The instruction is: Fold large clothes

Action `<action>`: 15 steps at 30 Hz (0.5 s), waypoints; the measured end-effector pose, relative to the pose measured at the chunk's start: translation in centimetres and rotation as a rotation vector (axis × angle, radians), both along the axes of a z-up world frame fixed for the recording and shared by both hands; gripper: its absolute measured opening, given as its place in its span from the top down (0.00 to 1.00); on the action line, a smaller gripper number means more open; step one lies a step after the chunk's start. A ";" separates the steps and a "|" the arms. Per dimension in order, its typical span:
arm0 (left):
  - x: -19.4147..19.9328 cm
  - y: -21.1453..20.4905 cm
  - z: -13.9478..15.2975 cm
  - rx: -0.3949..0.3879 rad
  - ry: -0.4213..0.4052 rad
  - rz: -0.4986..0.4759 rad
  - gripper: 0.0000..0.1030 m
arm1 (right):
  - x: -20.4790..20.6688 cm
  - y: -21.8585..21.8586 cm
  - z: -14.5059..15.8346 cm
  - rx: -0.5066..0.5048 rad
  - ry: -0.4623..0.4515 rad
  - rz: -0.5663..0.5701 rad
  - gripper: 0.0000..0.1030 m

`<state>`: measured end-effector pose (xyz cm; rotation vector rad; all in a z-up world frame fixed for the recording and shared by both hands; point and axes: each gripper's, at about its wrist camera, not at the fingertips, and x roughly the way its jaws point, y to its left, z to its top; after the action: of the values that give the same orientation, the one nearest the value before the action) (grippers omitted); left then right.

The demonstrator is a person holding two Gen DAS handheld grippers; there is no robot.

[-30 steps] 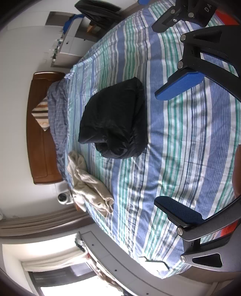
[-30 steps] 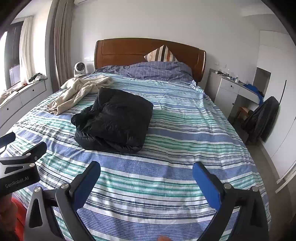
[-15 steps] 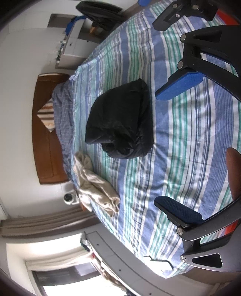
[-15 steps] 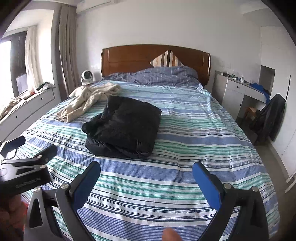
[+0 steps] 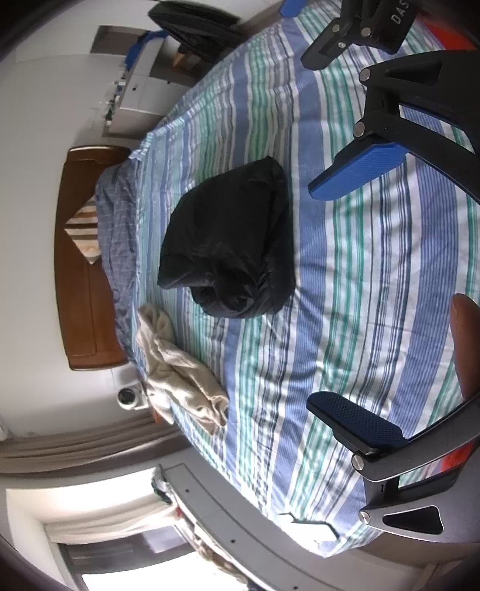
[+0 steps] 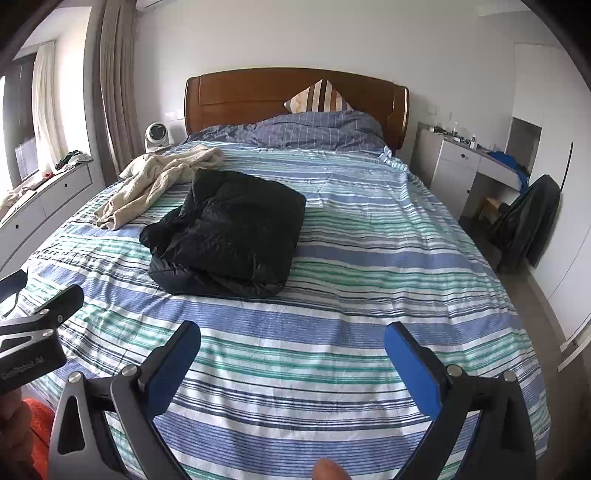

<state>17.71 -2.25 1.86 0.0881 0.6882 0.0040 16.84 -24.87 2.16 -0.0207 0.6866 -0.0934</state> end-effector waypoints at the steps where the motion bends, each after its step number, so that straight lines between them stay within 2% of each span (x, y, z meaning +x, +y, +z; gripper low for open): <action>1: -0.1 -0.1 0.0 0.009 -0.001 -0.001 0.00 | -0.1 0.0 0.0 -0.001 -0.004 0.001 0.02; 7: -0.5 -0.6 0.0 0.024 -0.003 -0.012 0.00 | -0.7 0.0 0.5 0.000 -0.018 -0.009 0.02; 15: -1.1 0.0 0.7 -0.005 -0.001 -0.014 0.00 | -1.2 0.2 1.1 0.017 -0.016 -0.005 0.02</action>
<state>16.57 -2.28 2.56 0.0879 0.6863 -0.0116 15.60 -24.67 3.22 -0.0023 0.6716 -0.0927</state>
